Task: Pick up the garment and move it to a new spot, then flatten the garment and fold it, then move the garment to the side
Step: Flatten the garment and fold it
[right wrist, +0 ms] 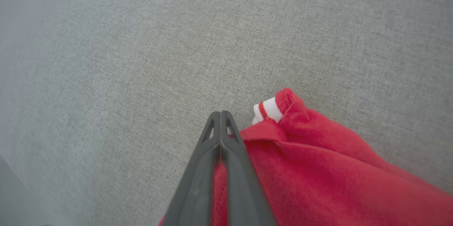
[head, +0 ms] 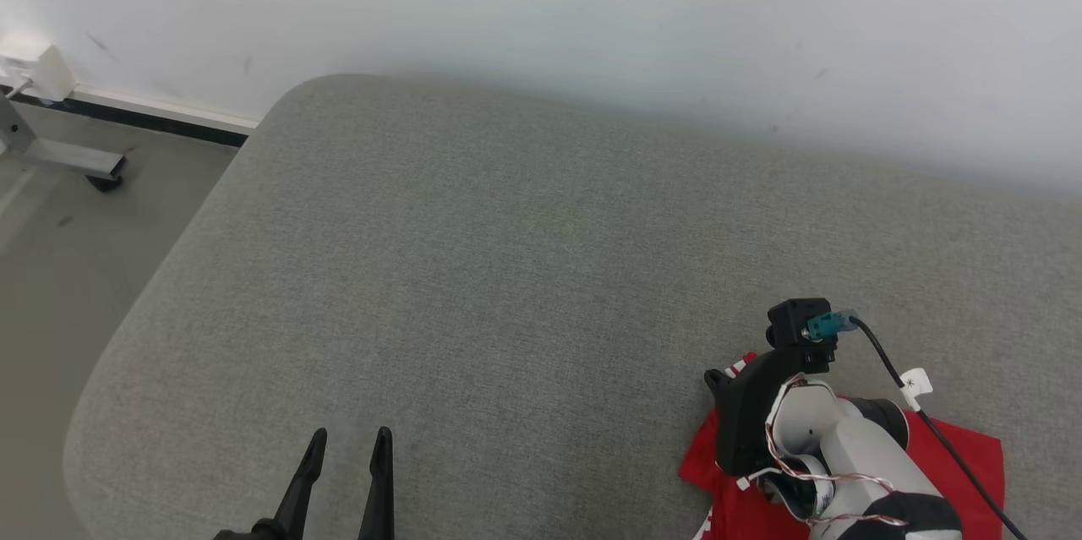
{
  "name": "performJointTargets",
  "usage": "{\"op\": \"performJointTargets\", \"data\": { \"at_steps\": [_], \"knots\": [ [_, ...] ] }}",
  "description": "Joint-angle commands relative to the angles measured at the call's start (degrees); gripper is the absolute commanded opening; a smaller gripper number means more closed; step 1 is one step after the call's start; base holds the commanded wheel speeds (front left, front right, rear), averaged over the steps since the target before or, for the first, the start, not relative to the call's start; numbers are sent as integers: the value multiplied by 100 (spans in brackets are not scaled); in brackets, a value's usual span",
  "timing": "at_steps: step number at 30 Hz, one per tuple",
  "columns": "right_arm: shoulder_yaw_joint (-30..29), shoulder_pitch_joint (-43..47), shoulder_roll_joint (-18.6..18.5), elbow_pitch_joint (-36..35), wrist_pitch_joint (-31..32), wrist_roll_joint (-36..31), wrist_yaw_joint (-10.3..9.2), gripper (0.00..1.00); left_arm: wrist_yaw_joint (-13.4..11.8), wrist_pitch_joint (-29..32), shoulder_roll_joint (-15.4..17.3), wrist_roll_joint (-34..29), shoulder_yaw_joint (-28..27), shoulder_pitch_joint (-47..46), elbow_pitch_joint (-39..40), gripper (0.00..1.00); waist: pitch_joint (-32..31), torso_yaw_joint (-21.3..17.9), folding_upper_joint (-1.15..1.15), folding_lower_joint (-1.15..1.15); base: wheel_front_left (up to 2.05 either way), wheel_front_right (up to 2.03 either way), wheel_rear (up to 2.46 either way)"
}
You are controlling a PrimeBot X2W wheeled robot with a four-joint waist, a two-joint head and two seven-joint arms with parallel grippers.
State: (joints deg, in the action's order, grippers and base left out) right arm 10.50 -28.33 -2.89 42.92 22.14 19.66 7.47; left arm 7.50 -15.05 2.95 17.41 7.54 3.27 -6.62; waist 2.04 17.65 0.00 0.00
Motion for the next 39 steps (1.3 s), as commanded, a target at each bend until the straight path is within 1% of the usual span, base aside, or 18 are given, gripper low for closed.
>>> {"op": "performJointTargets", "data": {
  "at_steps": [1,6,9,13,19,23,25,27,28,29,30,33,36,39],
  "knots": [
    [35,-149,0,135,-42,59,-1,0,-5,-13,-11,23,10,-33,-19,100,5,57,0,0,0,0,0],
    [198,-467,0,448,-184,306,-1,0,-10,-13,-10,42,23,-17,-40,100,-3,167,0,0,0,0,0],
    [398,-643,0,559,-319,491,-1,0,-12,-13,-10,52,25,9,-49,100,-24,208,0,0,0,0,0],
    [598,-796,-1,573,-501,752,-1,0,-29,-13,-10,53,-3,33,-43,100,-50,214,0,0,0,0,0],
    [756,-1046,-2,463,-1058,1118,-1,0,-31,-13,-10,-31,-141,121,6,100,-180,69,0,0,0,0,0],
    [574,-1115,-3,384,-1427,966,-1,0,-28,-13,-10,-91,-221,159,33,100,-292,-97,0,0,0,0,0],
    [348,-1075,-3,319,-1623,721,-1,0,-26,-13,-10,-101,-255,188,32,100,-353,-200,0,0,0,0,0],
    [42,-940,-2,232,-1816,323,-1,0,-21,-13,-10,-118,-292,252,50,100,-418,-312,0,0,0,0,0],
    [-112,-855,-6,146,-1895,98,-1,8,-20,-13,-10,-125,-300,284,59,100,-437,-364,0,0,0,0,0],
    [-275,-760,-18,29,-1982,-138,-1,45,-17,-14,-10,-126,-317,295,69,100,-456,-425,0,0,0,0,0],
    [-439,-640,-40,-113,-2036,-361,-1,100,-15,-13,-10,-124,-329,300,79,100,-470,-477,0,0,0,0,0],
    [-848,-161,-45,-688,-2120,-873,-1,100,-8,-13,-10,-122,-373,342,95,100,-507,-645,0,0,0,0,0],
    [-976,350,-31,-1485,-2317,-1047,-1,100,-2,-14,-10,-120,-427,364,111,100,-522,-824,0,0,0,0,0],
    [-1062,932,-169,-2153,-2487,-1198,-1,100,-8,-13,-10,-123,-457,349,103,100,-530,-975,0,0,0,0,0]
  ]
}}
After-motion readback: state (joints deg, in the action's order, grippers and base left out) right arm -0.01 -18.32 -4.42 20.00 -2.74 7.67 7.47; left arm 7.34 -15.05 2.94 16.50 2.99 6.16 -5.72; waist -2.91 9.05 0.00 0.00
